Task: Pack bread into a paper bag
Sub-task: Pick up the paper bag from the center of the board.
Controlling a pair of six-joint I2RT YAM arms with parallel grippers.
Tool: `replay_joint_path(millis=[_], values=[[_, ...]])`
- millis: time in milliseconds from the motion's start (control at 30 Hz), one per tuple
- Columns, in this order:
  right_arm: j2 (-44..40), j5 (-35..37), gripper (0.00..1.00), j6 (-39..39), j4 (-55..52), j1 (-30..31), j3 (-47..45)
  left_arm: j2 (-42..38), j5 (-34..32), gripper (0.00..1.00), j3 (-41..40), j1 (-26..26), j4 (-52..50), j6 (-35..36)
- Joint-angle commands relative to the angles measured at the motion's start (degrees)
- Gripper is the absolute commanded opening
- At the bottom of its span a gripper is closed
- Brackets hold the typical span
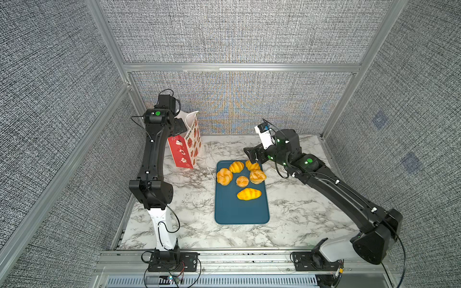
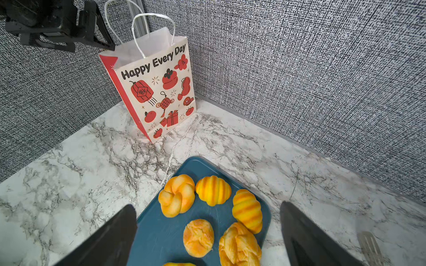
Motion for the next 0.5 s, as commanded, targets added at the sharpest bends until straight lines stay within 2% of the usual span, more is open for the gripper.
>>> replay_joint_path(millis=[0, 100, 267, 467], values=[[0.2, 1.4, 0.99, -1.2, 0.8, -0.2, 0.0, -0.5, -0.9, 0.99, -0.5, 0.7, 6.3, -4.8], [0.3, 1.6, 0.99, -1.4, 0.7, -0.3, 0.0, 1.8, 1.6, 0.97, 1.5, 2.5, 5.3, -6.5], [0.4, 2.2, 0.99, -1.6, -0.3, -0.6, 0.1, 6.7, 0.3, 0.95, 8.0, 4.1, 0.6, -7.1], [0.0, 3.2, 0.99, -1.7, -0.1, -1.3, -0.9, 9.0, 1.8, 0.92, 8.5, 5.1, 1.3, -7.7]])
